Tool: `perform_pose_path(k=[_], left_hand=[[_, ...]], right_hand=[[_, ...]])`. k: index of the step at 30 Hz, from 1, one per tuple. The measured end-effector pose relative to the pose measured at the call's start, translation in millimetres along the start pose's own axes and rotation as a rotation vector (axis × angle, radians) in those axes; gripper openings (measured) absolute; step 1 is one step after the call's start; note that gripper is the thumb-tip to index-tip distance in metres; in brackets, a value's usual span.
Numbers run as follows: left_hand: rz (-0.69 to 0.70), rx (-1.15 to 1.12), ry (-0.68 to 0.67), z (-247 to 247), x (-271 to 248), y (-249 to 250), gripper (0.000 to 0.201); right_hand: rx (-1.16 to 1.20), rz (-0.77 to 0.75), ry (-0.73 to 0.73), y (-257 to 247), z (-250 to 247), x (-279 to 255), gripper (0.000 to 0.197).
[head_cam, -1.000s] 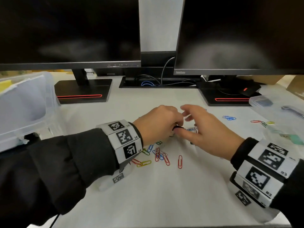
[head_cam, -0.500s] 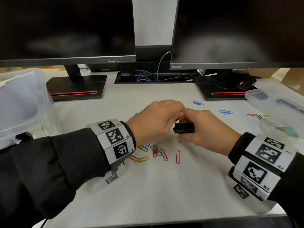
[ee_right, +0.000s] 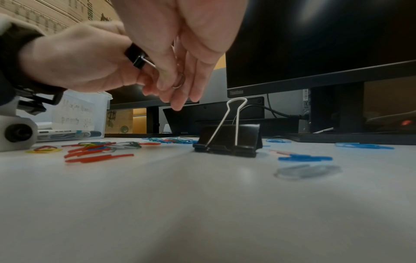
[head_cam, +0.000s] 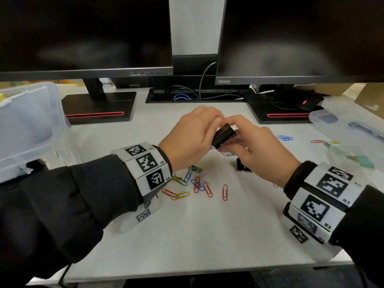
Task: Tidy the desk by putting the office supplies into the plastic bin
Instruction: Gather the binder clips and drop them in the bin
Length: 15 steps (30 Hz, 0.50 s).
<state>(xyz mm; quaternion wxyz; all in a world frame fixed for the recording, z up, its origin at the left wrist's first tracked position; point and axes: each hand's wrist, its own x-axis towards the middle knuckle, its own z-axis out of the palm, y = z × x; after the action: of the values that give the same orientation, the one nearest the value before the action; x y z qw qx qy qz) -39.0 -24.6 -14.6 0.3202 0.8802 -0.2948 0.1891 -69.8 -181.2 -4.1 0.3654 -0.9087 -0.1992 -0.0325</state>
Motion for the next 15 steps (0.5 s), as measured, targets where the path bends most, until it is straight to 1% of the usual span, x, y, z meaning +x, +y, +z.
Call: perform_pose_path(k=[2,3,6,7,9,11,13,15], left_hand=[[0.024,-0.024,-0.013,-1.9,-1.3,2.9,0.039],[0.017,-0.040,-0.055,-2.8,-2.0,4.1,0.042],[0.003,-0.019,-0.270,-3.5,-4.4,7.5,0.050],[-0.008,0.008,-0.313,-3.1,-4.8,7.3,0.053],[-0.029,0.047,-0.316,-2.3,-4.4,5.1,0.051],[-0.052,0.038,-0.302,-2.2,-3.1,2.8,0.043],[-0.070,0.024,-0.310,-3.0,-2.1,2.1,0.039],[-0.051,0.017,-0.283,-3.5,-1.9,2.7,0.035]], right_hand=[[0.029,0.010,0.001,1.9,0.5,-0.1,0.035],[0.035,0.011,0.000,4.6,1.0,0.1,0.035],[-0.018,0.025,-0.004,8.9,1.3,1.7,0.037],[-0.012,0.028,-0.005,8.5,1.1,1.5,0.037],[0.017,0.022,0.000,6.3,0.9,0.4,0.029],[0.020,0.013,0.017,5.1,0.2,0.4,0.019],[-0.048,-0.003,0.014,5.3,-0.1,1.2,0.013],[-0.165,-0.006,0.021,6.7,-0.5,2.4,0.012]])
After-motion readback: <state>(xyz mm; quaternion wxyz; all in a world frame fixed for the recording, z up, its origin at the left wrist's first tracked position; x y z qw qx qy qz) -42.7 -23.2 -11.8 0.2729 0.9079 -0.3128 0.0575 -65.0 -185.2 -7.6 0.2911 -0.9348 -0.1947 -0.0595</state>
